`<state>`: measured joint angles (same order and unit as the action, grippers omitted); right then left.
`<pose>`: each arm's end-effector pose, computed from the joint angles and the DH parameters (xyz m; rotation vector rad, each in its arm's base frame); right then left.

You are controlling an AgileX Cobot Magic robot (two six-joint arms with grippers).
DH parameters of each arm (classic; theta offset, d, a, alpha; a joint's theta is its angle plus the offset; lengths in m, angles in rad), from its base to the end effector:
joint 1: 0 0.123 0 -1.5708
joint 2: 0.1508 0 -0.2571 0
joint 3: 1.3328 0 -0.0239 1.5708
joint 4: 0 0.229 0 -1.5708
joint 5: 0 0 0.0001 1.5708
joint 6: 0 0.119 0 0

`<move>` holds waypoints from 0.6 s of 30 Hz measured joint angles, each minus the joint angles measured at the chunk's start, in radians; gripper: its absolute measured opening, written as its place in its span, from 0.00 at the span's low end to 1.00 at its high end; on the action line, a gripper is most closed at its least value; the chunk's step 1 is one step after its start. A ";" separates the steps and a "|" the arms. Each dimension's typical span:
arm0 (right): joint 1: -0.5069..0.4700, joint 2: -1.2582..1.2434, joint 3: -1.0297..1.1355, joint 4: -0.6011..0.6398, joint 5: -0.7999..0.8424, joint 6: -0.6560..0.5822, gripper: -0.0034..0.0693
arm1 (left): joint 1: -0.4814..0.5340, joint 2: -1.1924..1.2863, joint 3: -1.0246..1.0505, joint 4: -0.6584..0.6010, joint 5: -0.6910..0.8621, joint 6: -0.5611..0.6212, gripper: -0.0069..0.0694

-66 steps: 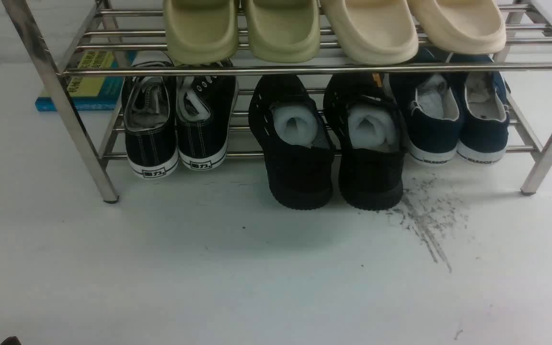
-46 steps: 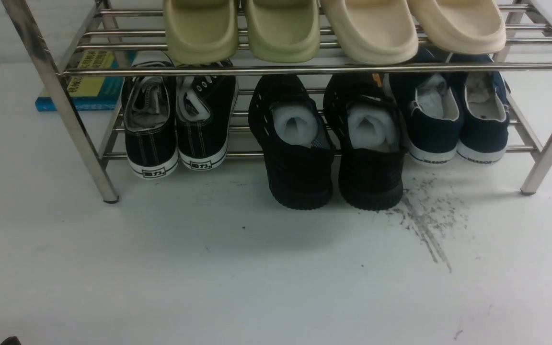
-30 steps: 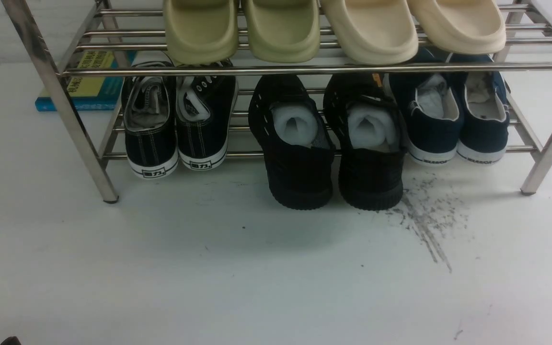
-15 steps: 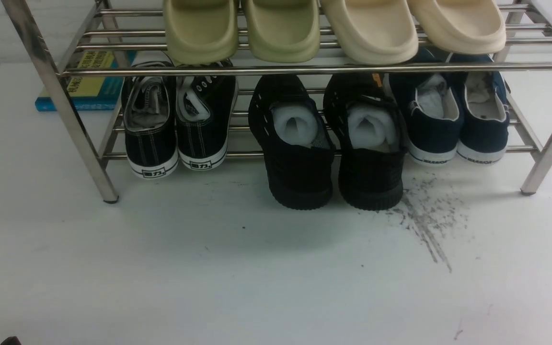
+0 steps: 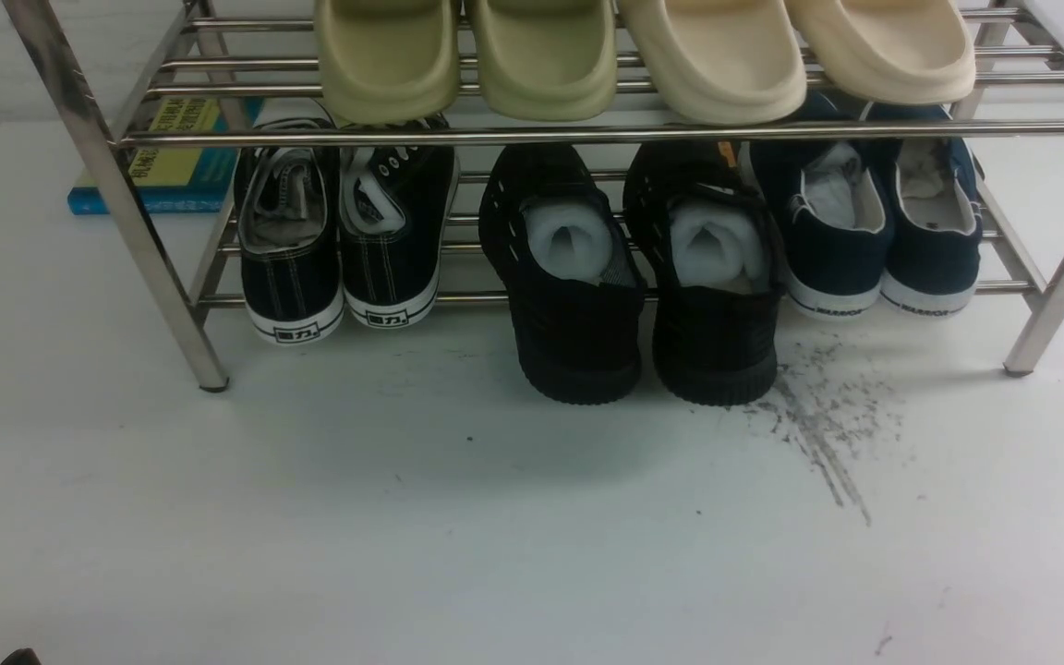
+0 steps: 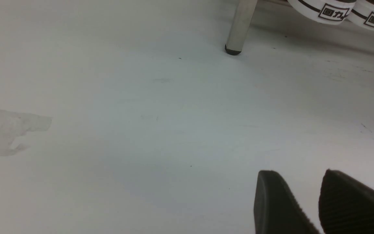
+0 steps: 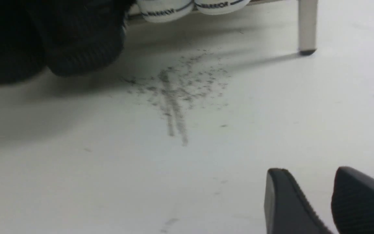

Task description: Take the shoes off the shelf with your hand on the white table.

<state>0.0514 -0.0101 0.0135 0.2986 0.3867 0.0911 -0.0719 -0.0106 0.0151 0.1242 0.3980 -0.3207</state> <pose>0.0842 0.0176 0.1684 0.2191 1.8621 0.3939 0.0849 -0.0004 0.1650 -0.1593 1.8788 -0.1453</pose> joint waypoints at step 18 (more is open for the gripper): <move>0.000 0.011 -0.025 0.389 0.047 0.070 0.34 | 0.000 0.000 0.000 0.000 0.000 0.000 0.41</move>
<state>0.0514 0.0007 -0.0111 0.6873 0.4333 0.1615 -0.0719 -0.0106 0.0151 0.1242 0.3980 -0.3207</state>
